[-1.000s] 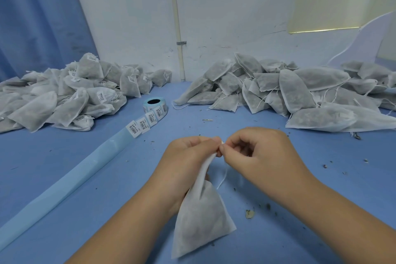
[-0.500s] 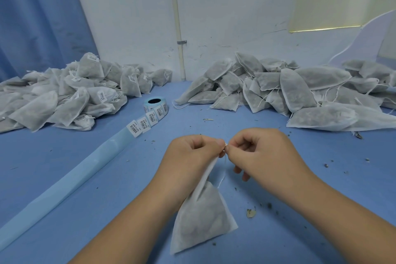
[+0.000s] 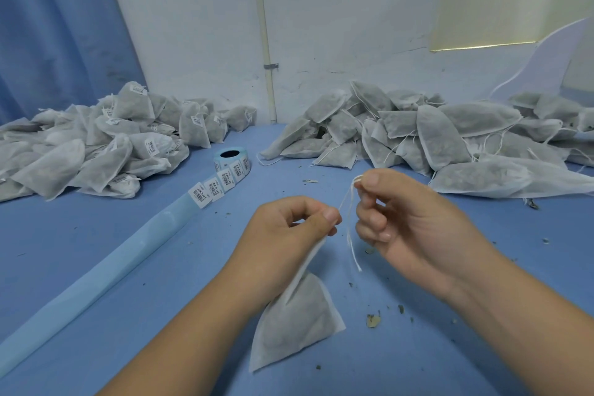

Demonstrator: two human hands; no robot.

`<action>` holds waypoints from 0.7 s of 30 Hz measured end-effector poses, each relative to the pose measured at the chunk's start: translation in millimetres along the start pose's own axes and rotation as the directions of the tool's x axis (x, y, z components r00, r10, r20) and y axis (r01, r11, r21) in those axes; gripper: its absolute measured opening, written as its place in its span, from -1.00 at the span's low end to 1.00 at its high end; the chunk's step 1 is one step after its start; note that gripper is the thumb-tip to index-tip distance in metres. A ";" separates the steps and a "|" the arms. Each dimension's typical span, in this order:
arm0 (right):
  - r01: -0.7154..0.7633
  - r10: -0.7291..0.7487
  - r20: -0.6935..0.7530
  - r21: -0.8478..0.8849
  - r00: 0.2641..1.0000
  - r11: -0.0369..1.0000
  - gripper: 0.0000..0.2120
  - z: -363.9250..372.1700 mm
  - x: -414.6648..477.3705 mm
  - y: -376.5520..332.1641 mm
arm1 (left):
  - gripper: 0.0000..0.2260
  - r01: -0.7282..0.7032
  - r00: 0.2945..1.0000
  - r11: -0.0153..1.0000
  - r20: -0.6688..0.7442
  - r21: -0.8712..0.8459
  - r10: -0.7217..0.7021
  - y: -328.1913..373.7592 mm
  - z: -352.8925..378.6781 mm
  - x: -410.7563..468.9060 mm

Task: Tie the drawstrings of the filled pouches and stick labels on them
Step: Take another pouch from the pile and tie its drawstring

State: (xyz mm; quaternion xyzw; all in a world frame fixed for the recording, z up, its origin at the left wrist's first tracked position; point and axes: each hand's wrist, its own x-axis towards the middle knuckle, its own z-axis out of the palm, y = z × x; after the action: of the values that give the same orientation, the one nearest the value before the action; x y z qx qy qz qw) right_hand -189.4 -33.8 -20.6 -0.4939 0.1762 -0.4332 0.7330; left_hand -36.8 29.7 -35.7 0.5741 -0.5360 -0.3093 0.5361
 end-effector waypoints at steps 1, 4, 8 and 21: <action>-0.004 0.003 0.012 0.049 1.000 0.999 -0.88 0.2 0.1 0.5 | -0.80 -0.010 1.000 1.000 0.008 -0.004 0.010 0.4 0.0 0.0; -0.035 0.029 0.043 0.156 0.999 0.987 -0.86 0.2 0.8 0.5 | -0.78 -0.036 0.999 0.999 0.040 0.008 0.036 0.6 0.8 -0.6; -0.160 0.129 0.146 0.226 0.981 0.961 -0.87 -1.0 0.0 -4.9 | -0.85 -0.088 0.994 0.989 -0.054 0.115 0.095 -1.7 0.3 0.8; -0.115 0.098 0.107 0.166 0.989 0.980 -0.91 -3.4 1.7 -5.4 | -0.75 -0.318 0.933 0.856 -0.025 0.408 0.359 -5.5 -3.6 -1.3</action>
State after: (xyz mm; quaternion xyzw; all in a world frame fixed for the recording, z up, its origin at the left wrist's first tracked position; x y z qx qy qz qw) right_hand -193.2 -37.9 -17.0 -0.4397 0.1280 -0.3821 0.8027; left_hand -32.3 31.1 -40.4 0.5822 -0.6526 -0.0658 0.4804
